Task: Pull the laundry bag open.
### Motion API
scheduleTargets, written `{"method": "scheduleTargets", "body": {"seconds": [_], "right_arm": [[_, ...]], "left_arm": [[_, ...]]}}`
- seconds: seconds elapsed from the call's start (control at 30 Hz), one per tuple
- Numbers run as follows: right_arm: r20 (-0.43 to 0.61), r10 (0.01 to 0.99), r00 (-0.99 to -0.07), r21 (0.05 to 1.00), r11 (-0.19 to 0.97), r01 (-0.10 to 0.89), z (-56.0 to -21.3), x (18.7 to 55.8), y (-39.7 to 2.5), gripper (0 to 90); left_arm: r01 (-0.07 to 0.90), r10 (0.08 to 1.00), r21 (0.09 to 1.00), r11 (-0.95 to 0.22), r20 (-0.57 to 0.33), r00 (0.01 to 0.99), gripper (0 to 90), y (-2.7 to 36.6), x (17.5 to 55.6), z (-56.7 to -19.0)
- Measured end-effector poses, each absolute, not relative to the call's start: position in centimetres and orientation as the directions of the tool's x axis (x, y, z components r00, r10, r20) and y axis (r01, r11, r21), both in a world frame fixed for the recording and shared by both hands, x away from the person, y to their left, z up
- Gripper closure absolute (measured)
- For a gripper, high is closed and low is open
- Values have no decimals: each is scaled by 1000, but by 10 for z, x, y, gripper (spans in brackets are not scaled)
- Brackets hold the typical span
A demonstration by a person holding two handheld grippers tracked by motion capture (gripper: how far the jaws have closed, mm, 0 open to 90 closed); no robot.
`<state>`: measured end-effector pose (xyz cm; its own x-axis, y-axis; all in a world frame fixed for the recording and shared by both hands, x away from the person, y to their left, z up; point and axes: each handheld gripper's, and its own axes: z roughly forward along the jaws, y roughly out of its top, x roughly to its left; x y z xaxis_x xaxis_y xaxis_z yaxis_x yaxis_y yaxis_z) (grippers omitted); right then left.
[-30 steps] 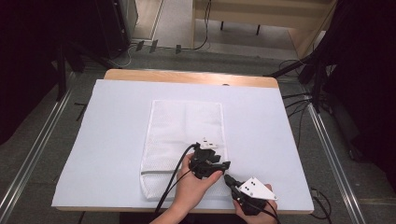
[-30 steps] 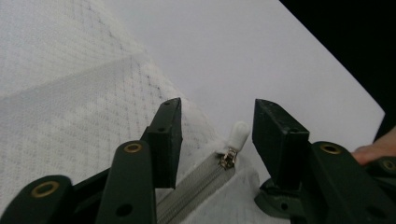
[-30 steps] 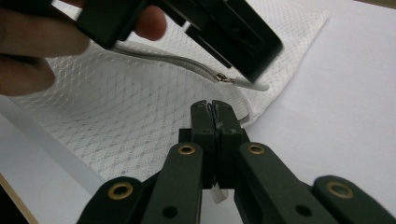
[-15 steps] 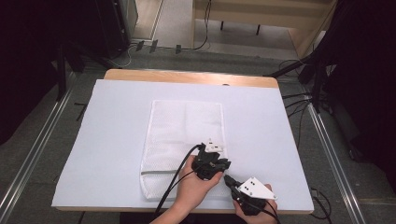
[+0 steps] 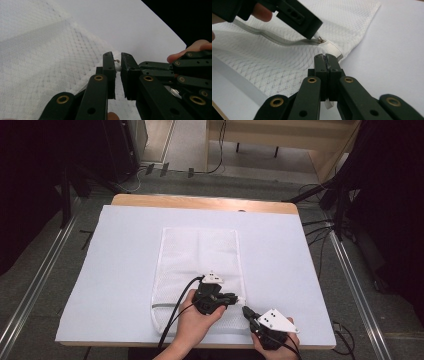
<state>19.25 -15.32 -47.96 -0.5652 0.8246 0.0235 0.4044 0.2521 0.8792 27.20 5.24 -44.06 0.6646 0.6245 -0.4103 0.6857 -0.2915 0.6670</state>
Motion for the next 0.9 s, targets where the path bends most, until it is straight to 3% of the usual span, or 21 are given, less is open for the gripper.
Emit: {"method": "scheduleTargets", "body": {"seconds": [0.13, 0.43, 0.9], "right_arm": [[19, 827, -561, 885, 246, 394, -477, 192, -155, 900], [18, 816, -578, 900, 239, 365, -465, 187, -154, 900], [-29, 817, -577, 890, 284, 357, -460, 186, -152, 900]], "left_arm": [[696, 612, 660, -283, -435, 661, 880, 56, 271, -441], [696, 593, 657, -290, -448, 669, 881, 60, 269, -446], [630, 623, 678, -379, -317, 715, 882, 64, 255, -452]]}}
